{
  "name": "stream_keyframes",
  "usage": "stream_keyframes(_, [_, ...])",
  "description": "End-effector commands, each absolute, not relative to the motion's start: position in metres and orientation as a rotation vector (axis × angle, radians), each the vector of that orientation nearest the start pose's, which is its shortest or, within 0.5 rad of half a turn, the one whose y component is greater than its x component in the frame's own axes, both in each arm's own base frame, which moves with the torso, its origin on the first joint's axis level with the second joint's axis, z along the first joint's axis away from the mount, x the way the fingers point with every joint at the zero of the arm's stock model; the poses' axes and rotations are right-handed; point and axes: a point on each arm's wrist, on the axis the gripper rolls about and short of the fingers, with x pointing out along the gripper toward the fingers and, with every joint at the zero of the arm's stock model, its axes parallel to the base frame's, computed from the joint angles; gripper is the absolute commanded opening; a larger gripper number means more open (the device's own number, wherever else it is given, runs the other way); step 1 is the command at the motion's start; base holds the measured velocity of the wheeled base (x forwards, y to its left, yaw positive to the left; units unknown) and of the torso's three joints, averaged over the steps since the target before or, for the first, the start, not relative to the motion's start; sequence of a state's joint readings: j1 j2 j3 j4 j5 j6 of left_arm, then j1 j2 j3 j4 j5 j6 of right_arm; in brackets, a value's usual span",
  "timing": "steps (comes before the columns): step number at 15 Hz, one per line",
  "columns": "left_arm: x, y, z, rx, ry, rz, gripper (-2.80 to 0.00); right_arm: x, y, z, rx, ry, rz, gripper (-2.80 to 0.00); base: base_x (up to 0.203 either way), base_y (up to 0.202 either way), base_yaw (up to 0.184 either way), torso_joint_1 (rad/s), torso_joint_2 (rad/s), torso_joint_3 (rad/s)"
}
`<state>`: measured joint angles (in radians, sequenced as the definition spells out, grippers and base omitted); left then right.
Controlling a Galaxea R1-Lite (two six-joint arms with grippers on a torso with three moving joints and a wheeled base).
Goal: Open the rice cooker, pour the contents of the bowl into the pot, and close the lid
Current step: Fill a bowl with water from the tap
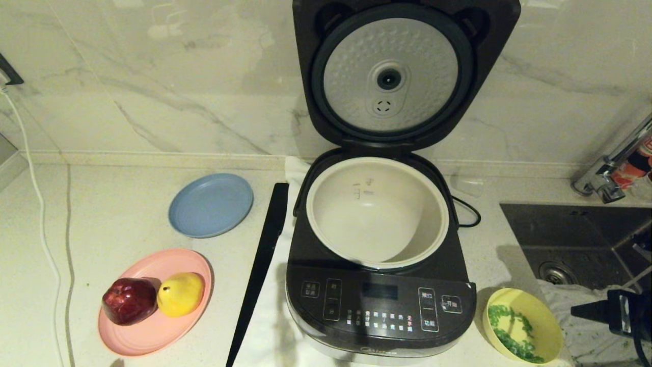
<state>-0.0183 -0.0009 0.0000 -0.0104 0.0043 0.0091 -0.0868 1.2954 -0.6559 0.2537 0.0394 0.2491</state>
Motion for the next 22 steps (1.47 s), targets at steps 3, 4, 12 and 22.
stream_keyframes(3, [-0.023,0.001,0.076,0.009,-0.009,-0.014,-2.80,0.165,-0.008,0.129,0.280,0.959,-0.140,0.00,0.000,0.000,0.000,0.000,0.00,0.000])
stream_keyframes(4, [-0.023,0.001,0.076,0.009,-0.009,-0.014,-2.80,0.169,-0.008,0.124,0.282,0.958,-0.141,0.00,0.000,0.000,0.000,0.000,0.00,0.000])
stream_keyframes(12, [-0.023,0.001,0.076,0.009,-0.009,-0.014,-2.80,0.184,-0.007,0.102,0.297,0.989,-0.148,0.00,0.000,0.000,0.000,0.000,0.00,0.000])
stream_keyframes(22, [-0.023,0.001,0.075,0.009,-0.008,-0.014,-2.80,0.202,-0.008,0.071,0.277,1.009,-0.188,0.00,0.000,0.000,0.000,0.000,0.00,0.000])
